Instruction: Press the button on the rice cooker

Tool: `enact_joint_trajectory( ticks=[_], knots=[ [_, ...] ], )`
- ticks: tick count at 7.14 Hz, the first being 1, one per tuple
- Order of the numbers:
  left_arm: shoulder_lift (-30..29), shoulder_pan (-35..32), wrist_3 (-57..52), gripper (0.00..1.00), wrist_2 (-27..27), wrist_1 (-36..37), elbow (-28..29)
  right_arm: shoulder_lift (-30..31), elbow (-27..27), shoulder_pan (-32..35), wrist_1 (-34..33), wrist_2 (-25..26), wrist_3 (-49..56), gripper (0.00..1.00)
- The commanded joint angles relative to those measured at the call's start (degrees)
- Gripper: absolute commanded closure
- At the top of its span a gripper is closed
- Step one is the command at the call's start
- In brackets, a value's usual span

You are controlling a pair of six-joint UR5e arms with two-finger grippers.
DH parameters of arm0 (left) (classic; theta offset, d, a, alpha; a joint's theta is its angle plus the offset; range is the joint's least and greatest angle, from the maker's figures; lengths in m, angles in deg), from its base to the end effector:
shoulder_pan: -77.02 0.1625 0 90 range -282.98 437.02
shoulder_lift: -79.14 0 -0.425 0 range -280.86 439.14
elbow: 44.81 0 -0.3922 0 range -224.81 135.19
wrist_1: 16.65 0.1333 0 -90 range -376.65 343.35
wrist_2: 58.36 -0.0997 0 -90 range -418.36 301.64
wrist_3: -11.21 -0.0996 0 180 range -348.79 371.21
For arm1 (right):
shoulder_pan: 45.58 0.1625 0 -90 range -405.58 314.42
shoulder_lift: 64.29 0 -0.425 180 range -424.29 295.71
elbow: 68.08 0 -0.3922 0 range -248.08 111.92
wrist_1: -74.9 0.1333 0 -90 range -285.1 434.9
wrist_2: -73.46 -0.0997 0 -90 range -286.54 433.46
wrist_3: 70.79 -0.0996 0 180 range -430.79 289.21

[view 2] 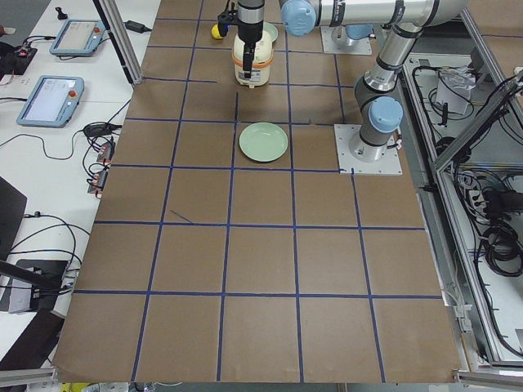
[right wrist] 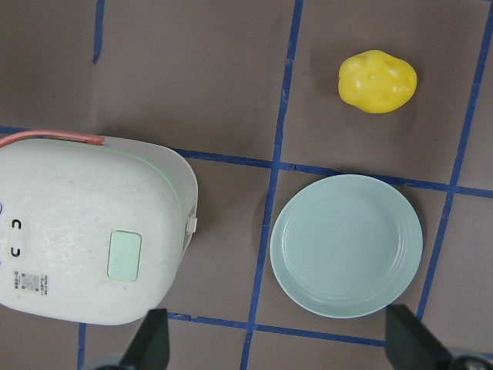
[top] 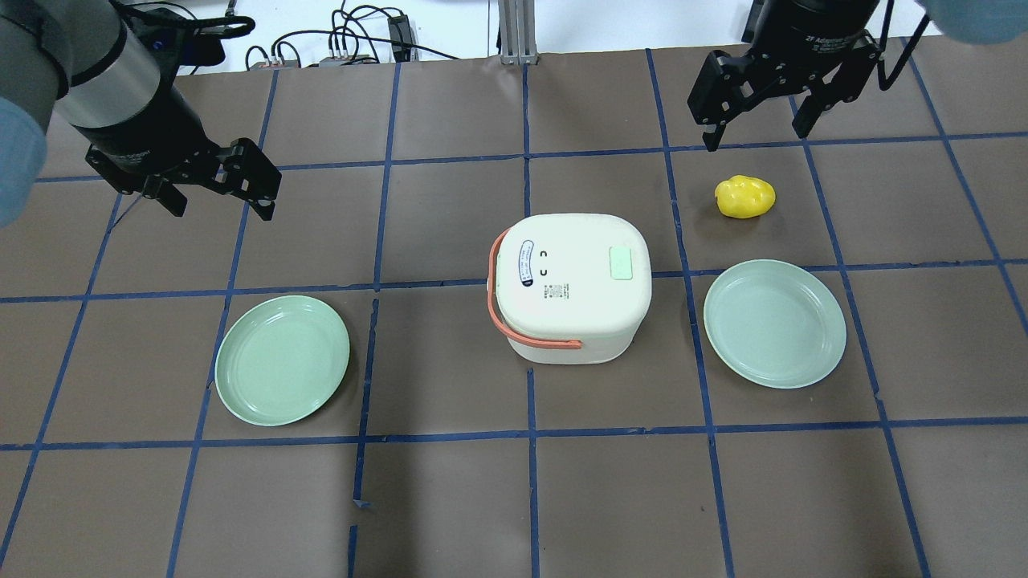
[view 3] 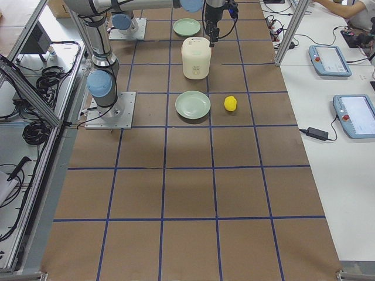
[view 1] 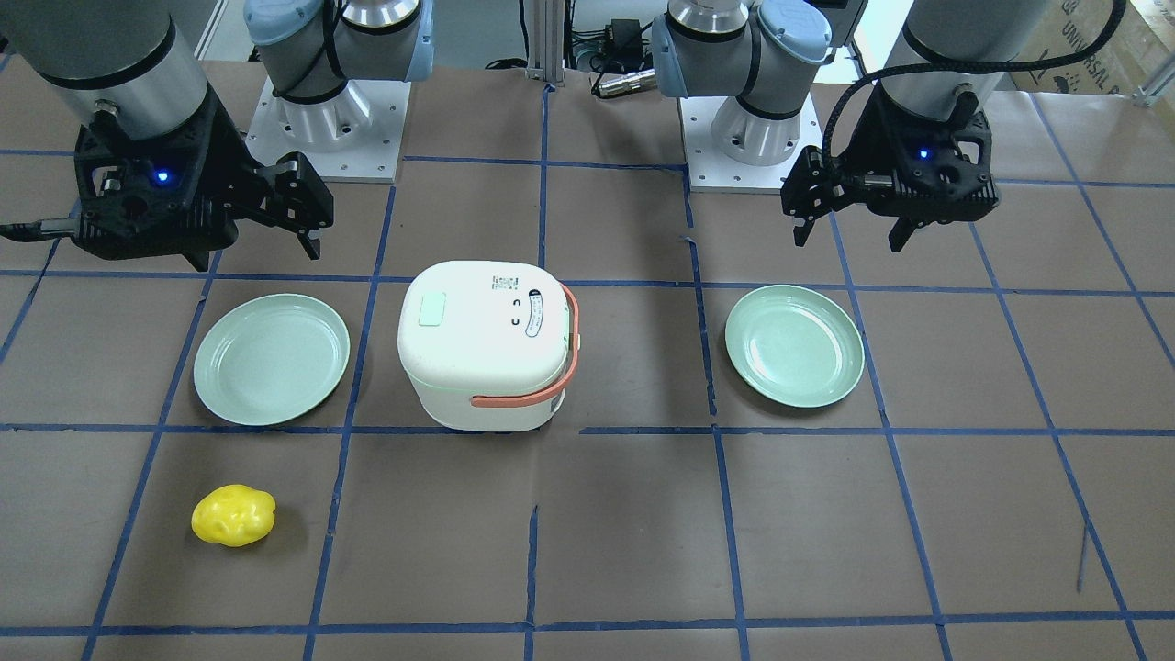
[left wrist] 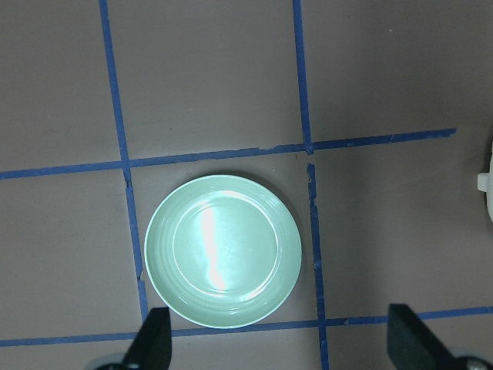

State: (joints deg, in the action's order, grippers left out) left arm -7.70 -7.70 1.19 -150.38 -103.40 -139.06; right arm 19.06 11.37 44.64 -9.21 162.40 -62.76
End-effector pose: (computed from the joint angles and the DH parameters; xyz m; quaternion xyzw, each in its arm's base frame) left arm -0.0858 -0.4820 0.4837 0.0410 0.9988 -0.0163 0.0200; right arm 0.1372 -0.5362 0.5083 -0.0718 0.9972 0.0167 0.0104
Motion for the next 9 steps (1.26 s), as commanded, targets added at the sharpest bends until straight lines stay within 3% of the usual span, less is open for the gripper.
enact_joint_trajectory(
  ticks=[1, 5, 6, 7, 9],
  knots=[
    [0.00, 0.00, 0.00, 0.00, 0.00, 0.00, -0.06, 0.06, 0.09, -0.05, 0.00, 0.01, -0.03, 0.00],
    [0.00, 0.00, 0.00, 0.00, 0.00, 0.00, 0.03, 0.06, 0.26, 0.13, -0.09, -0.07, -0.04, 0.02],
    [0.00, 0.00, 0.00, 0.00, 0.00, 0.00, 0.03, 0.23, 0.26, 0.13, 0.00, 0.10, -0.03, 0.23],
    [0.00, 0.00, 0.00, 0.00, 0.00, 0.00, 0.03, 0.41, 0.26, 0.22, 0.09, 0.10, -0.64, 0.30],
    [0.00, 0.00, 0.00, 0.00, 0.00, 0.00, 0.03, 0.50, 0.09, 0.39, 2.63, -0.07, -3.62, 0.32]
  ],
)
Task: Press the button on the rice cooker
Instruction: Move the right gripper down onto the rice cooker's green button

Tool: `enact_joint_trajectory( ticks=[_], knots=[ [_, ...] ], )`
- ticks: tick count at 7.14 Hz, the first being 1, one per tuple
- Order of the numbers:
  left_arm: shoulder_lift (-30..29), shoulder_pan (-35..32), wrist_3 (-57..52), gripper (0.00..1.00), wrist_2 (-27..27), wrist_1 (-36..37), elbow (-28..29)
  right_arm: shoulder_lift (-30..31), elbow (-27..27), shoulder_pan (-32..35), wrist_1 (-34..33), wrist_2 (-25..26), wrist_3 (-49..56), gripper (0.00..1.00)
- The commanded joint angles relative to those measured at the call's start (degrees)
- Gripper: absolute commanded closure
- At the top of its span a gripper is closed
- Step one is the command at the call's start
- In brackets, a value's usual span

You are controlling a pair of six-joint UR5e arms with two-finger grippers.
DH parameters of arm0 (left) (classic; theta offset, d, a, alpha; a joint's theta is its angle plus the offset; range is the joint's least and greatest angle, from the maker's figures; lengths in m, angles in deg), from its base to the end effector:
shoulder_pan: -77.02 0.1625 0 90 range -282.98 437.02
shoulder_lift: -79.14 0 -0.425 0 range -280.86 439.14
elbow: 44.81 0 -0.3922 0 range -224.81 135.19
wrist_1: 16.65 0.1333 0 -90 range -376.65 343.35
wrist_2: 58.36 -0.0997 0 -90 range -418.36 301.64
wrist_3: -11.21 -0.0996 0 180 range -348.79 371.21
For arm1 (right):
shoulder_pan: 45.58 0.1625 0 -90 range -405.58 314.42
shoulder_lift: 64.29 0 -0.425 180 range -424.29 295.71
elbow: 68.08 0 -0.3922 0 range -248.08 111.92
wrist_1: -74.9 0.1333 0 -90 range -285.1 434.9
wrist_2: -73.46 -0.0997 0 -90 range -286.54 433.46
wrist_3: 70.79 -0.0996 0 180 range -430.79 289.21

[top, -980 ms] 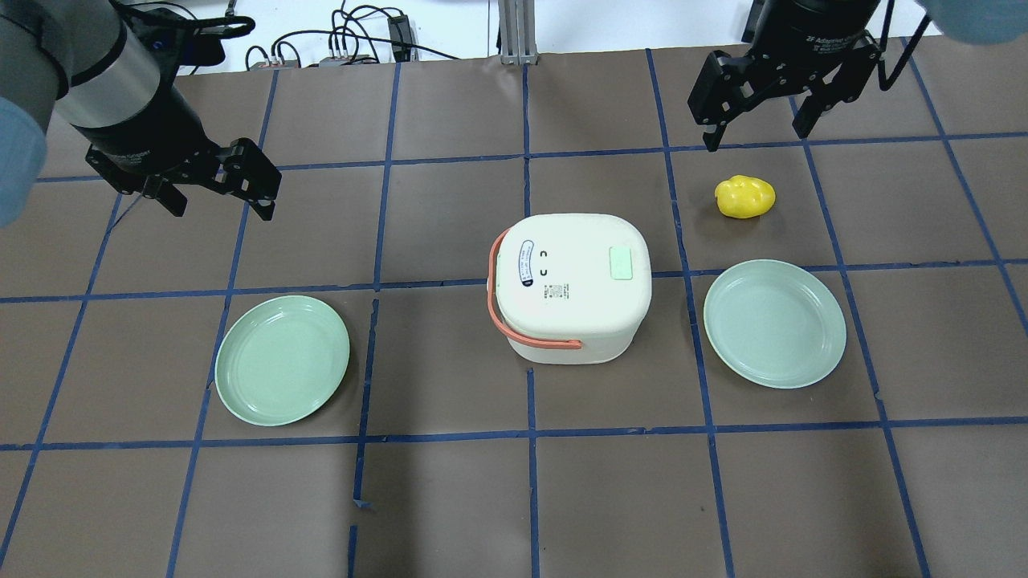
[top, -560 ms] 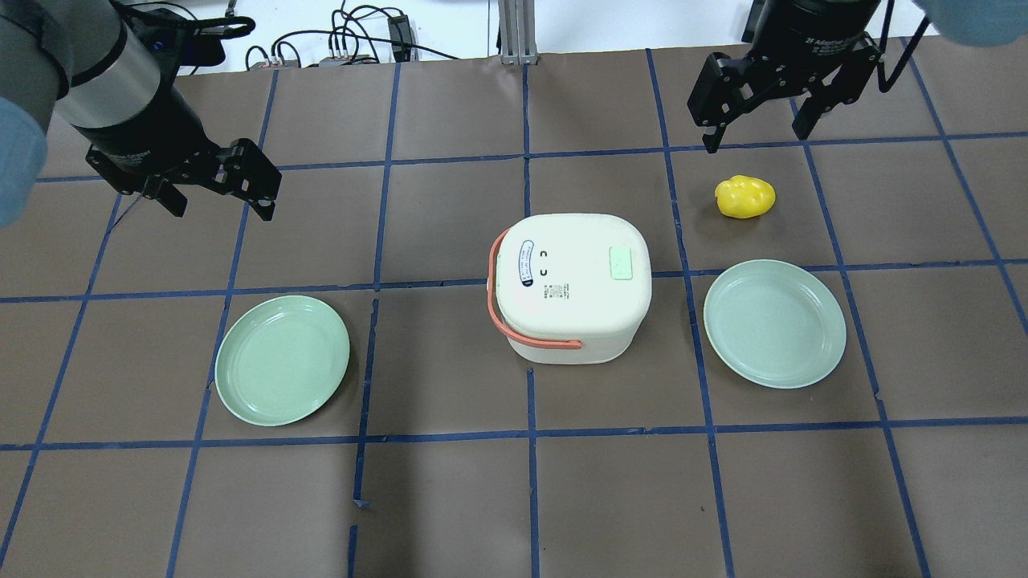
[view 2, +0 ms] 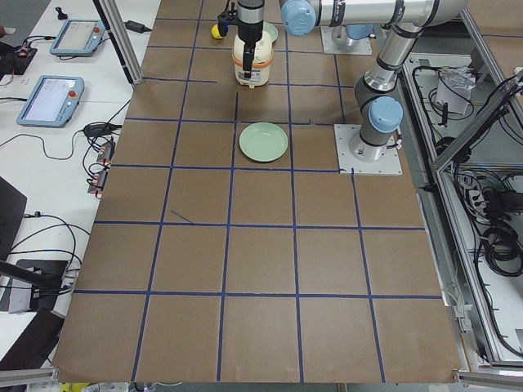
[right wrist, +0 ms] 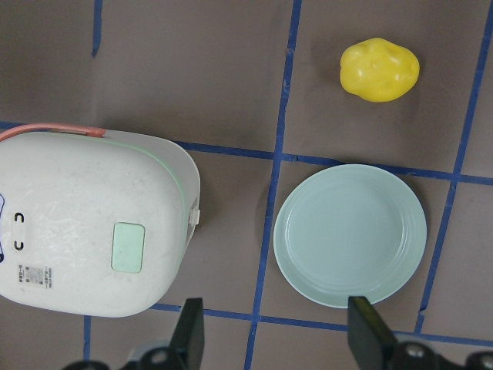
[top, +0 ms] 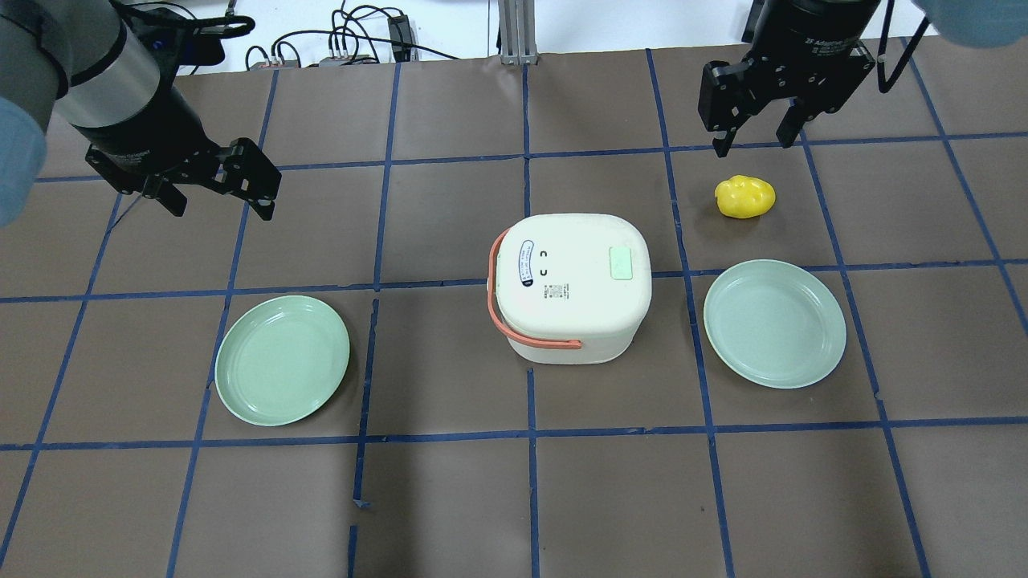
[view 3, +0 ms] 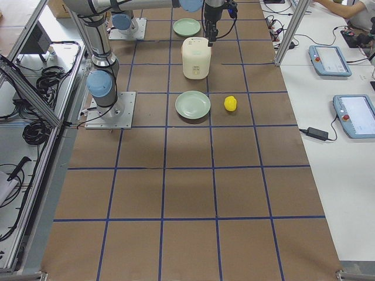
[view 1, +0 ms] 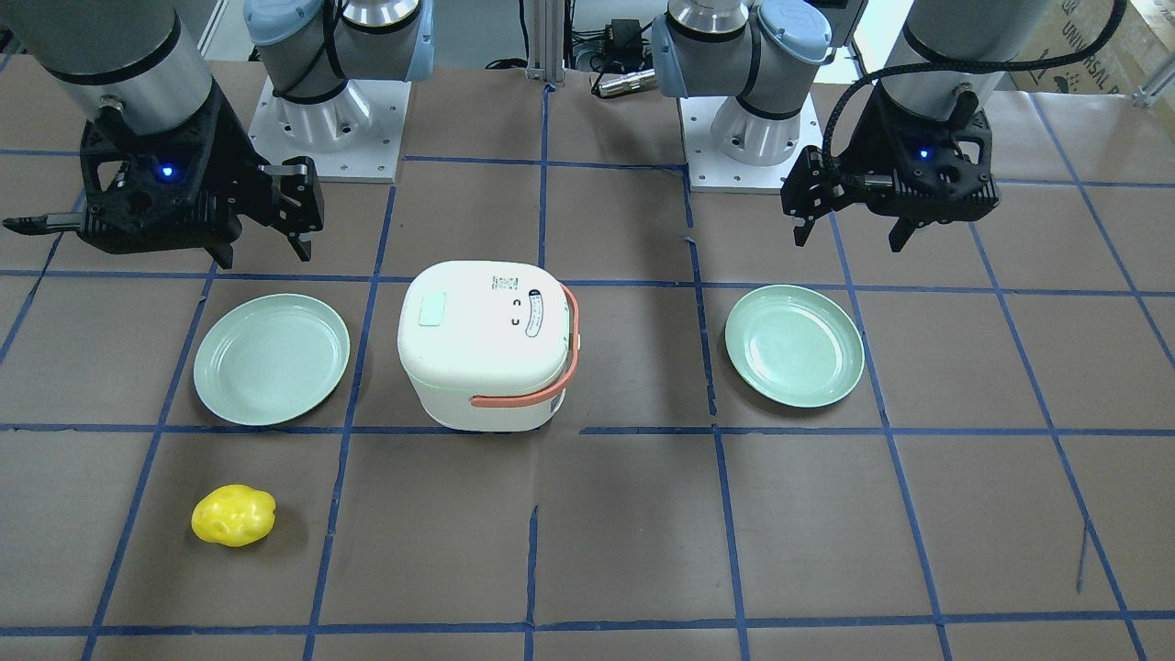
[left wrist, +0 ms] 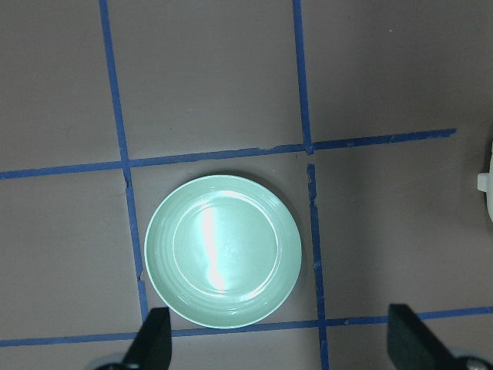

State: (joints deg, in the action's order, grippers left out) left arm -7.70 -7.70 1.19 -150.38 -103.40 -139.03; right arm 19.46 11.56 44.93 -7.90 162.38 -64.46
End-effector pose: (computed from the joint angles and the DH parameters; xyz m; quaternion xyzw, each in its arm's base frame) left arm -0.0858 -0.4821 0.4839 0.0410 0.9988 -0.0166 0.0200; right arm 0.1399 -0.5304 0.5083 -0.0594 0.9978 0.0264 0.0108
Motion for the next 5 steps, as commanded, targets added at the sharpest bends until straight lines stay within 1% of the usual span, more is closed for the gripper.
enact_joint_trajectory(
  ticks=[1, 2, 3, 4, 5],
  knots=[
    [0.00, 0.00, 0.00, 0.00, 0.00, 0.00, 0.00, 0.18, -0.18, 0.54, 1.59, -0.40, -5.07, 0.61],
    [0.00, 0.00, 0.00, 0.00, 0.00, 0.00, 0.00, 0.36, -0.45, 0.90, 2.38, -0.58, -10.41, 0.81],
    [0.00, 0.00, 0.00, 0.00, 0.00, 0.00, -0.09, 0.45, -0.10, 1.68, 2.74, -0.76, -14.72, 0.87],
    [0.00, 0.00, 0.00, 0.00, 0.00, 0.00, -0.09, 0.19, -0.01, 3.69, 2.13, -0.93, -19.81, 0.88],
    [0.00, 0.09, 0.00, 0.00, 0.00, 0.00, -0.09, -0.25, 0.25, 6.84, 0.65, -1.11, -22.65, 0.88]
  ],
)
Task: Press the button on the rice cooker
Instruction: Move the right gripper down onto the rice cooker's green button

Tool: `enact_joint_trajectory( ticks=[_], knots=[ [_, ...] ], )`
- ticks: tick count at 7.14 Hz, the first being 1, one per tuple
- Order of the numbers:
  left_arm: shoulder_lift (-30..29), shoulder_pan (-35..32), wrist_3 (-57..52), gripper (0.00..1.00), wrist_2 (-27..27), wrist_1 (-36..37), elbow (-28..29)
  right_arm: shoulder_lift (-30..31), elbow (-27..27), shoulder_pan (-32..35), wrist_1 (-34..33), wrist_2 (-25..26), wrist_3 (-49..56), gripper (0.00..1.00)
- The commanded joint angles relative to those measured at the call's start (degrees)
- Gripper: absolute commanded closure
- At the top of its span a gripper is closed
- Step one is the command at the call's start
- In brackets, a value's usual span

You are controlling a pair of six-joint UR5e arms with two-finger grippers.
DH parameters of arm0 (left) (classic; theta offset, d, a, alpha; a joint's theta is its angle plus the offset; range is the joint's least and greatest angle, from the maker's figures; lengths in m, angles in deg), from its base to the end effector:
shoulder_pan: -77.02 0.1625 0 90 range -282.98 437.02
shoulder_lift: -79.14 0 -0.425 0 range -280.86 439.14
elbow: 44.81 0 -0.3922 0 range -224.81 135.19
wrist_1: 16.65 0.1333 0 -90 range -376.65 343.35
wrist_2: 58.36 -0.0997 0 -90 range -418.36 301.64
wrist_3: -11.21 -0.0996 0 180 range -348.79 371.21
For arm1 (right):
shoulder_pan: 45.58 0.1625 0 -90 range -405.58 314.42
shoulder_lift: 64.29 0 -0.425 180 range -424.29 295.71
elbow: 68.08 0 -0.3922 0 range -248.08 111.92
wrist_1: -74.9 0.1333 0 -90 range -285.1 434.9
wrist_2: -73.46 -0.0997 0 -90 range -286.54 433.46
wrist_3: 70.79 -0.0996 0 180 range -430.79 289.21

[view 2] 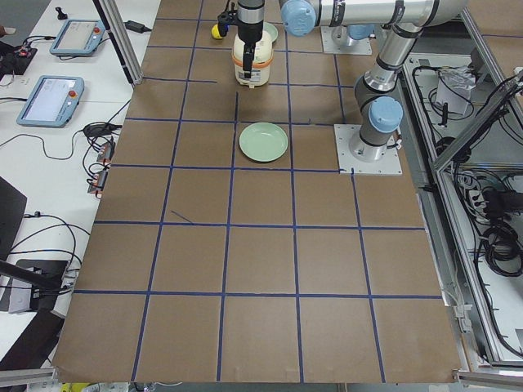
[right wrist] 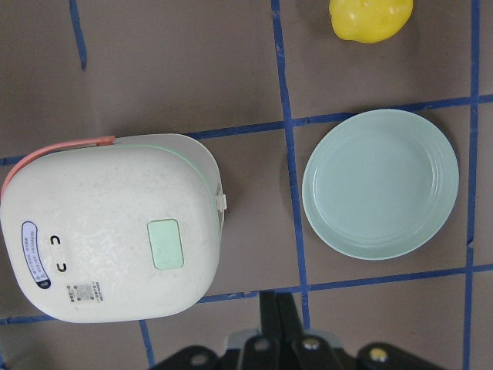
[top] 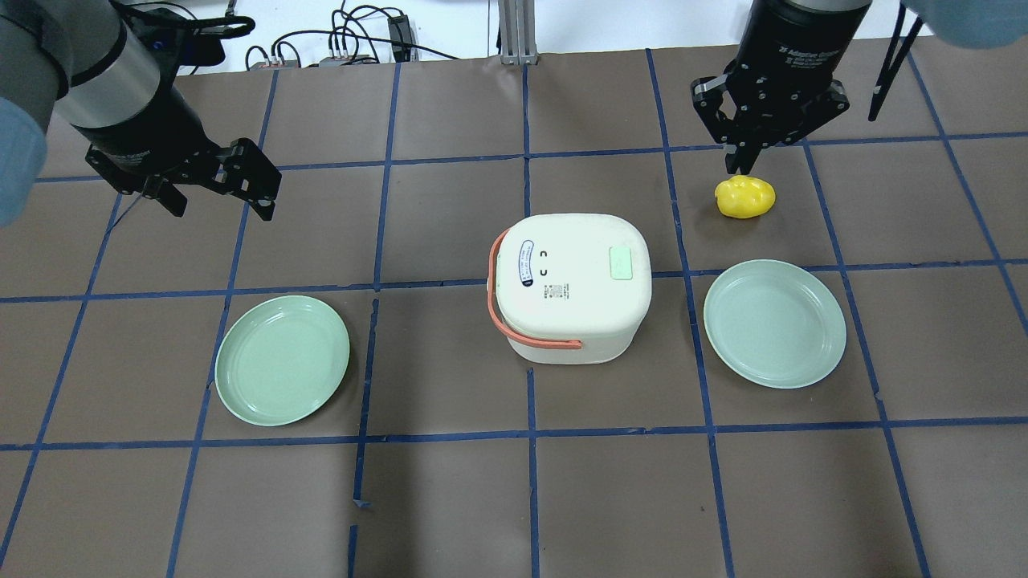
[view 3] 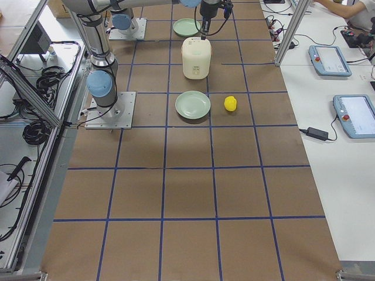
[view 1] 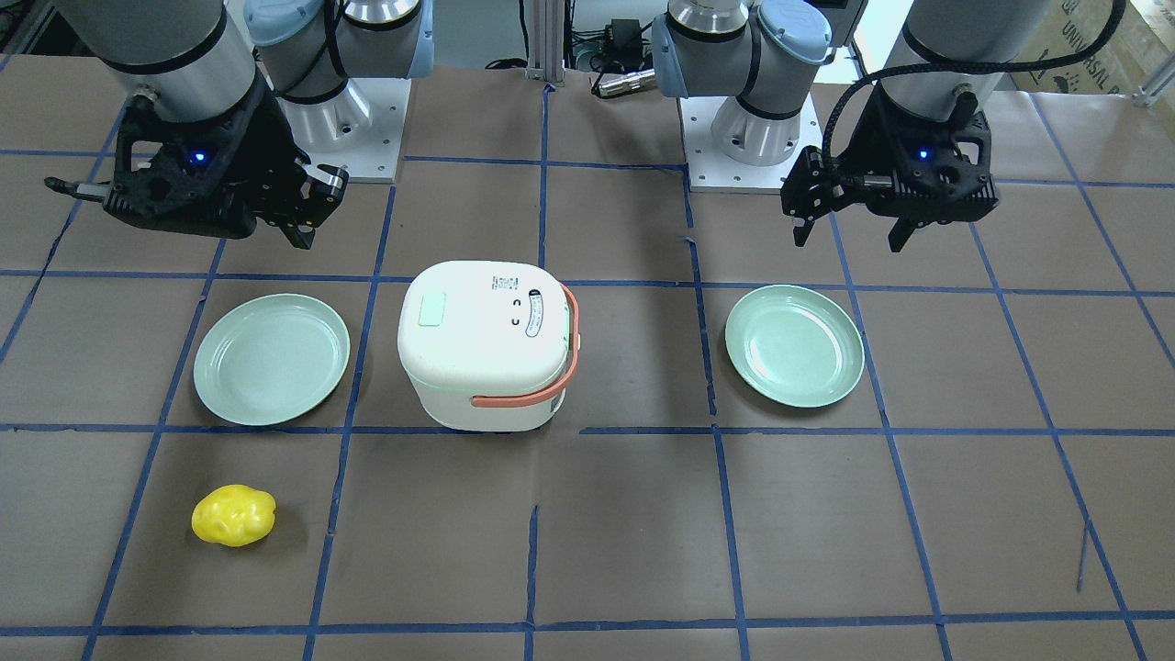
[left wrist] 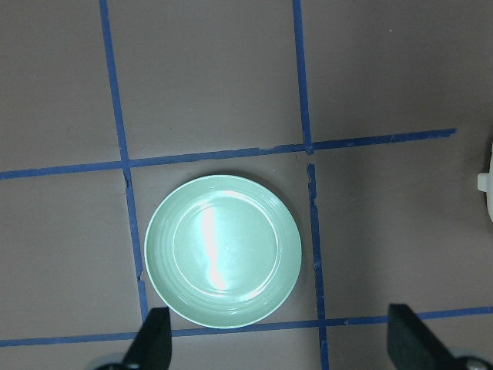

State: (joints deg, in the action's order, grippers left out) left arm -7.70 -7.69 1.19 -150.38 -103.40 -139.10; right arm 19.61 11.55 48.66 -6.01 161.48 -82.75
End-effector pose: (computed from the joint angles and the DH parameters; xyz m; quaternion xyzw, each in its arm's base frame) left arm -0.0857 -0.4820 0.4833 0.0409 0.9988 -0.0160 0.0199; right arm 0.1753 -0.5157 0.5067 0.0680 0.9967 0.0441 0.0112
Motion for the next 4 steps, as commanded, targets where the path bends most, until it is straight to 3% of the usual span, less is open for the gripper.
enact_joint_trajectory(
  ticks=[1, 4],
  knots=[
    [0.00, -0.01, 0.00, 0.00, 0.00, 0.00, -0.01, -0.66, 1.82, 5.23, -3.53, -1.61, -6.48, 0.89],
    [0.00, -0.01, 0.00, 0.00, 0.00, 0.00, 0.08, 1.26, 12.44, 5.87, -13.79, -2.59, -6.85, 0.89]
  ],
)
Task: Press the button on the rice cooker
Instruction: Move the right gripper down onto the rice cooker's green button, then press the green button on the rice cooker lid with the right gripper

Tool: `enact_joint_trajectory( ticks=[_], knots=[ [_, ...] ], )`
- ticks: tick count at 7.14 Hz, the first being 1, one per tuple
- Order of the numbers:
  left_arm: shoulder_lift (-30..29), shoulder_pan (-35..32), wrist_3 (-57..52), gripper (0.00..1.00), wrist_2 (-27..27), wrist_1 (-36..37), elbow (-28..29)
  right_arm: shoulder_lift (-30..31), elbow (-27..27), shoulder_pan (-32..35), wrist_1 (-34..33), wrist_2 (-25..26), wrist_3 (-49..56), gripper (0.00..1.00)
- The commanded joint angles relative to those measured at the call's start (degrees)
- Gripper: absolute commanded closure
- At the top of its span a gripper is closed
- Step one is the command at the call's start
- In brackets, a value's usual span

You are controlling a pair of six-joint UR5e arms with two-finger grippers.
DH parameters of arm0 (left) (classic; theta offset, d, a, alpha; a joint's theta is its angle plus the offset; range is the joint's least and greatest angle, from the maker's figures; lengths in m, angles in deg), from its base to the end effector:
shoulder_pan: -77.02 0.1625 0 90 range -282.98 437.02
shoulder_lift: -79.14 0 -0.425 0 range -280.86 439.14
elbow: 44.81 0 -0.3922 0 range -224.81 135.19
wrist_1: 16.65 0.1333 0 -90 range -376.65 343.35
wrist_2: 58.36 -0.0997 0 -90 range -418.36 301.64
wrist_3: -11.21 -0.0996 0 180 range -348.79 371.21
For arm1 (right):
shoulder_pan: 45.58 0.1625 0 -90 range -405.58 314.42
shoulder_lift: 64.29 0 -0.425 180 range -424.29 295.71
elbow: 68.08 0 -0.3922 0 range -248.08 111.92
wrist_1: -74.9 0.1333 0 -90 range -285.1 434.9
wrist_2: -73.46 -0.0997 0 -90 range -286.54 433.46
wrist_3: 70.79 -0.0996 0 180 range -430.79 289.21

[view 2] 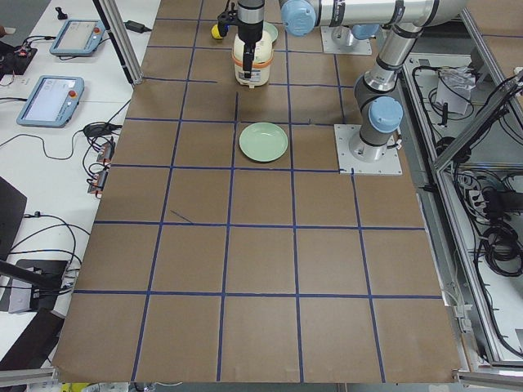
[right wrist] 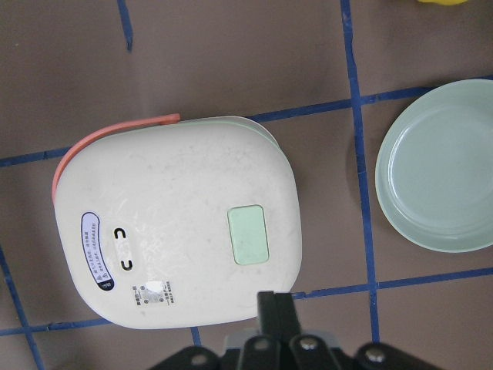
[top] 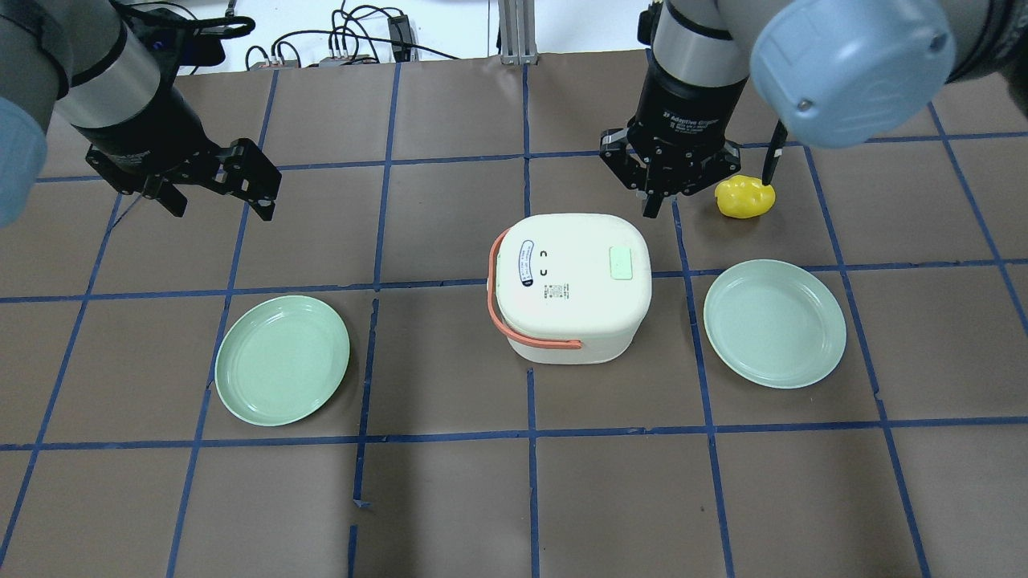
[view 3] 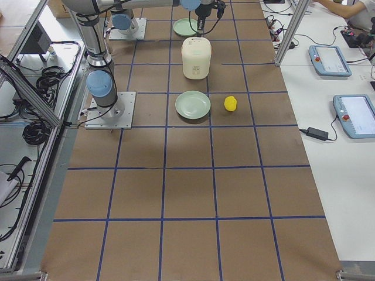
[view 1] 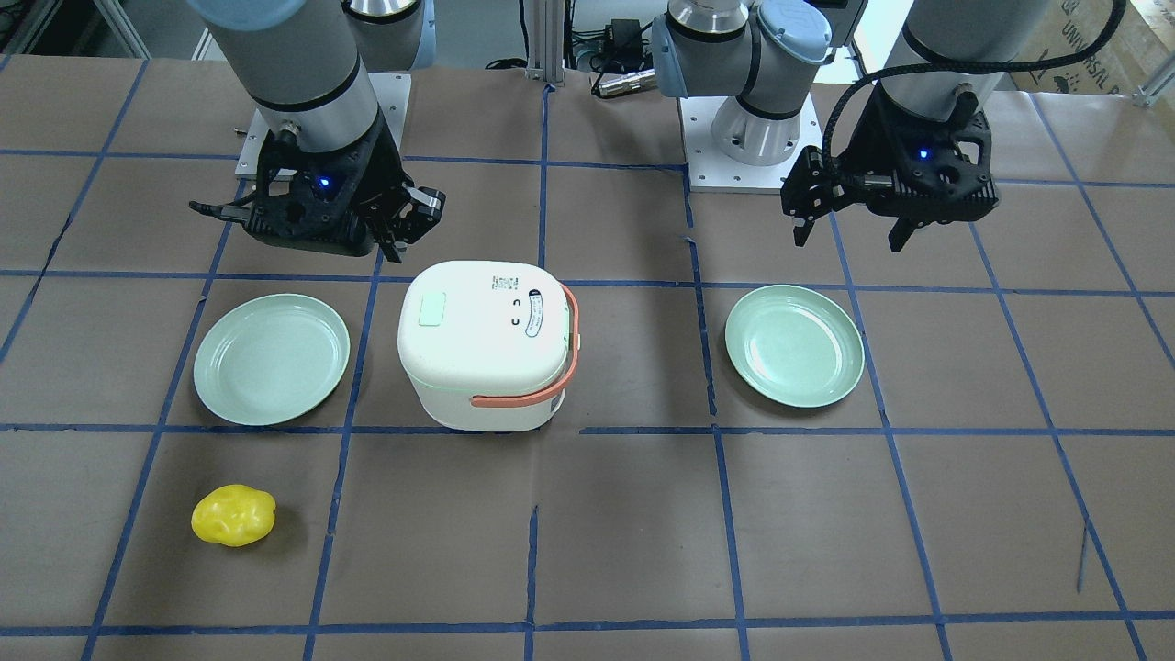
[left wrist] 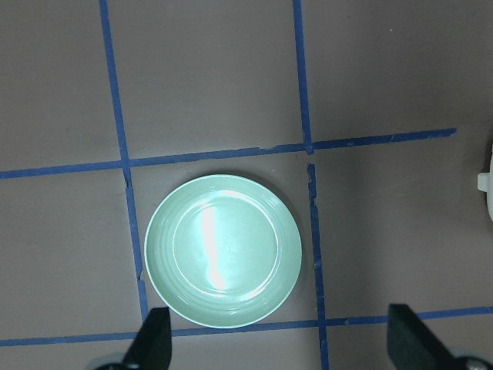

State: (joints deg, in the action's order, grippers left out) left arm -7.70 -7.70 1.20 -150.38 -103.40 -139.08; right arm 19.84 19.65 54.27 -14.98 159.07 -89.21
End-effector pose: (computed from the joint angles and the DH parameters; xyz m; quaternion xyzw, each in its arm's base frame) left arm -0.0858 -0.4820 0.4835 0.0409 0.9988 -0.0162 0.0200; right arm 0.2292 -0.4960 0.4551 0.0759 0.9959 0.0408 0.0292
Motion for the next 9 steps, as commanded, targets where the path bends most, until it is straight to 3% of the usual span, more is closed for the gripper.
enact_joint_trajectory(
  ticks=[1, 4, 7, 9],
  knots=[
    [0.00, 0.00, 0.00, 0.00, 0.00, 0.00, 0.05, 1.47, 6.64, 0.26, -5.91, -0.08, -0.30, 0.90],
    [0.00, 0.08, 0.00, 0.00, 0.00, 0.00, 0.05, 1.30, 8.76, 1.84, -12.14, -0.17, -3.37, 0.90],
    [0.00, 0.00, 0.00, 0.00, 0.00, 0.00, 0.05, 1.30, 14.30, 1.84, -20.05, 0.88, -3.55, 0.91],
    [0.00, 0.08, 0.00, 0.00, 0.00, 0.00, 0.05, 1.30, 14.13, 1.84, -20.07, 0.97, -3.64, 0.91]
  ],
)
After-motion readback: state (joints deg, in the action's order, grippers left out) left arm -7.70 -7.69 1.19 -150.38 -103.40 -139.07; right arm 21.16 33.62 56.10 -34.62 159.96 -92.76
